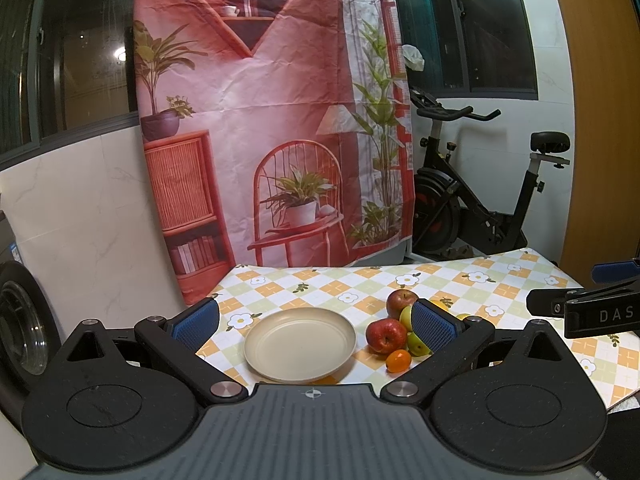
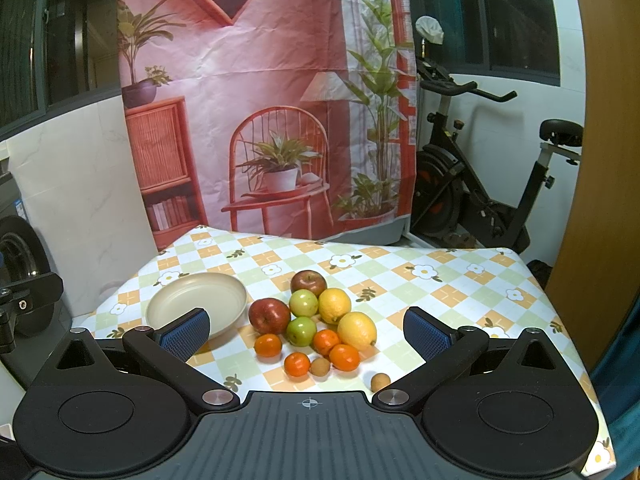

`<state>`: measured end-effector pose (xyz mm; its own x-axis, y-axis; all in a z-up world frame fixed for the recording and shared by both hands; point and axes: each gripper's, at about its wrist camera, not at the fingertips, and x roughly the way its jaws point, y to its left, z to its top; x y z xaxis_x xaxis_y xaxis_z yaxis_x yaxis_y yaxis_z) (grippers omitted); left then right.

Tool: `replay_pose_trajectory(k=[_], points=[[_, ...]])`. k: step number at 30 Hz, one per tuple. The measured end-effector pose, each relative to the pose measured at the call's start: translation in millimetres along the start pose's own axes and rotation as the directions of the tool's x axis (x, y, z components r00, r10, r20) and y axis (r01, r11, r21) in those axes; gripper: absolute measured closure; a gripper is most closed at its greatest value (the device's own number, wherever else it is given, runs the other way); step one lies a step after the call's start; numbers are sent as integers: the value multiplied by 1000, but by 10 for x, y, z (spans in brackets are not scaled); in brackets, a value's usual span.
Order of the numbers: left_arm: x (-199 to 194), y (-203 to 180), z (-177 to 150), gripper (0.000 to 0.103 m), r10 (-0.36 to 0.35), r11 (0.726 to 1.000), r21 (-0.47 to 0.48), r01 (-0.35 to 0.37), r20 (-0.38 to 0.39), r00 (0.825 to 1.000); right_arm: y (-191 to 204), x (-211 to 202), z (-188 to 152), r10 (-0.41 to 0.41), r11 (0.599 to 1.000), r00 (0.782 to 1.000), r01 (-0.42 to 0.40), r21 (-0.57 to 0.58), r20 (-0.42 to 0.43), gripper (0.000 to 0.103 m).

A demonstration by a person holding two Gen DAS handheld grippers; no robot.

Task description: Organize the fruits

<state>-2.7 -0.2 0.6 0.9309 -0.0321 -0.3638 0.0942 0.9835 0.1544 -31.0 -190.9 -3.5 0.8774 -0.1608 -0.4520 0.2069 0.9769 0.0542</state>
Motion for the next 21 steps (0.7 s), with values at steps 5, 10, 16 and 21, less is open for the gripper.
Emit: replay_pose_trajectory(k=[5,10,16,21], points=[[1,0,1,0,-1,1000,-1,1,-1,1000,8,6,-4,0,1000,1000,0,0,0,0],[2,7,-2,0,-3,1000,-5,3,-5,1000,21,26,-11,0,1000,1000,0,1,0,0],[23,31,-2,0,-25,1000,-5,25,-13,1000,-19,28,-1,10,1000,1000,-10,10,-5,0],[122,96,32,0,-27,1000,15,27,5,1000,-148,-37,88,55,998,997,-54,-7,59,0]])
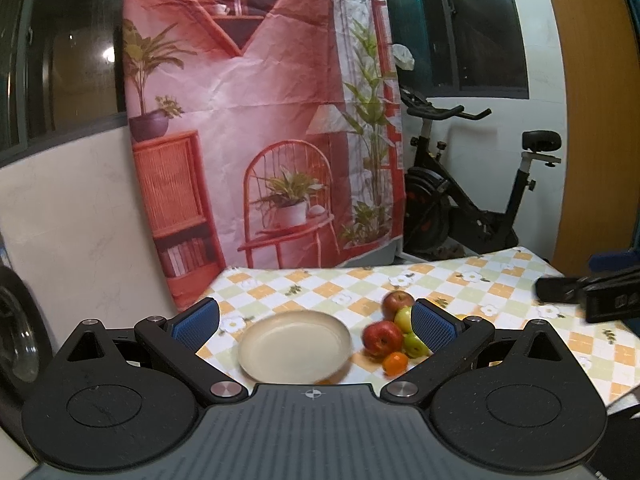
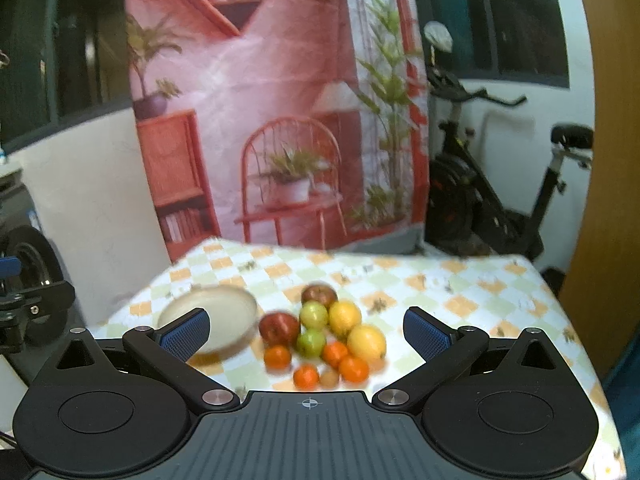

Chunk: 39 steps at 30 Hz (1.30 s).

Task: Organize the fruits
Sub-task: 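Move both grippers forward toward the fruit pile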

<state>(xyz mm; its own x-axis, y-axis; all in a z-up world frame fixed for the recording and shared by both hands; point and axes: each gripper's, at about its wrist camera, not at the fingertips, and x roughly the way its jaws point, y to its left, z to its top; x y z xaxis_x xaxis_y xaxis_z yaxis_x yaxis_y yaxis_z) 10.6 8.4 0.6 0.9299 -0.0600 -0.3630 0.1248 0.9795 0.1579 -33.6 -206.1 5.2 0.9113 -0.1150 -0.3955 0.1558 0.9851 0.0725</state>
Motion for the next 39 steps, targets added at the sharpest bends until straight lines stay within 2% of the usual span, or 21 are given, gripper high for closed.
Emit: replay_pose_trajectory(k=[5,9,11,13,16,20,21,24,28,34,39], points=[[279,39,58,0,38,999,-13,-39,-9,999,-191,148,84,-1,997,997,7,-75,77,0],[596,80,58,1,27,998,-54,-29,-32,999,-392,386,28,51,996,989,-41,-73,137,0],[767,64,45,1,28,998,-58,-30,-41,999,-487,540,-23,36,998,988,-27,-62,149,0],[957,52,9,7,12,997,-78,-16,-50,999,-566,721,-85,5,998,989,4,-60,148,0],[1185,58,-58,12,-26,991,-131,19,-58,998,-693,984,-203,9,999,991,-3,-40,135,0],[1361,11,-182,13,-77,984,-164,69,-41,996,-849,1273,-401,21,1000,993,-21,-3,113,0],[1432,3,-209,14,-91,982,-171,80,-55,994,-881,1337,-458,15,1000,994,-15,1,104,0],[1704,-10,-284,28,-125,980,-175,99,-148,981,-979,1522,-653,9,1000,998,-11,21,63,0],[1892,-10,-428,29,-150,974,-200,111,-192,970,-1044,1697,-865,17,1000,1000,-17,13,5,0],[2073,-126,-578,29,-207,966,-196,168,-194,959,-1029,1820,-1090,18,997,999,-21,-73,-39,0],[2199,-286,-661,29,-219,965,-198,174,-230,948,-1000,1876,-1237,29,993,997,-38,-115,-76,1]])
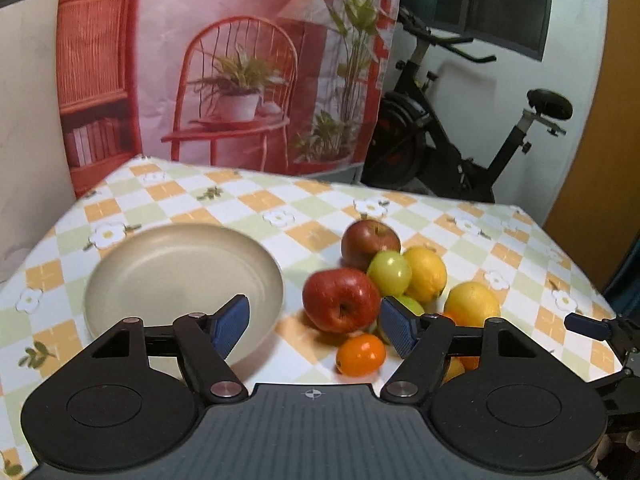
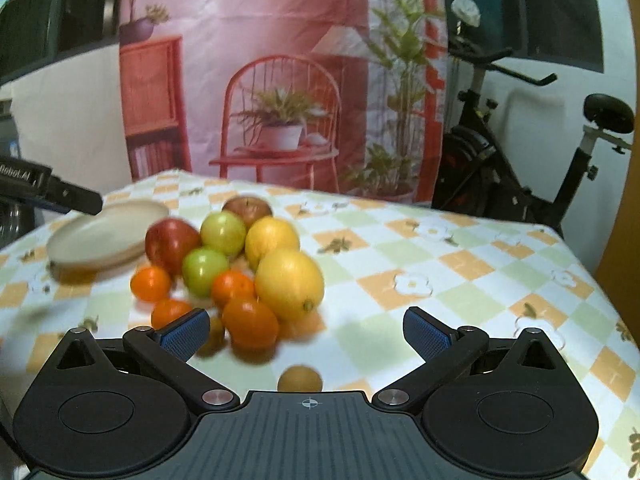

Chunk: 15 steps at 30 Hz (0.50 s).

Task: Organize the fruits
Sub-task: 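Move both grippers forward toward the fruit pile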

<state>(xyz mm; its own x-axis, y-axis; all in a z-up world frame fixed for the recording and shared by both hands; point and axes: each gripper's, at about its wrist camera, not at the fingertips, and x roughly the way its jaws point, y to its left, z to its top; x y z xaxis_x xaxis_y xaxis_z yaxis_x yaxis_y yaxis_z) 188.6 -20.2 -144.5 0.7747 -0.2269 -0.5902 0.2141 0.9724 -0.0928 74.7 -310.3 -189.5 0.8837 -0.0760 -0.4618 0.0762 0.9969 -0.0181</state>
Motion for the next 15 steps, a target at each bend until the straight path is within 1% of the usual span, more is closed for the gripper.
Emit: replay_pose_trajectory(k=[5,6,7,9,13,15], points=[[78,-36,-46,31,7,1000,16,-6,-26,1000,3,67,-100,21,999,999,-22,-36,-30,10],[98,-36,-52,34,1,1000,15,0,-30,1000,-3,71,-111,35,998,999,-37,-42,-36,13],[109,-38,-51,36,-6,1000,14,7,-34,999,-9,77,-117,52,997,998,-54,-46,-40,20],[141,-56,-52,39,-23,1000,17,24,-43,999,-45,65,-119,74,995,996,-77,-61,-48,29],[181,-114,-17,46,-43,998,41,45,-53,998,-132,112,-85,107,991,992,-112,-75,-68,36],[189,-138,37,48,-48,997,61,50,-34,998,-200,154,-50,120,990,990,-125,-58,-74,39]])
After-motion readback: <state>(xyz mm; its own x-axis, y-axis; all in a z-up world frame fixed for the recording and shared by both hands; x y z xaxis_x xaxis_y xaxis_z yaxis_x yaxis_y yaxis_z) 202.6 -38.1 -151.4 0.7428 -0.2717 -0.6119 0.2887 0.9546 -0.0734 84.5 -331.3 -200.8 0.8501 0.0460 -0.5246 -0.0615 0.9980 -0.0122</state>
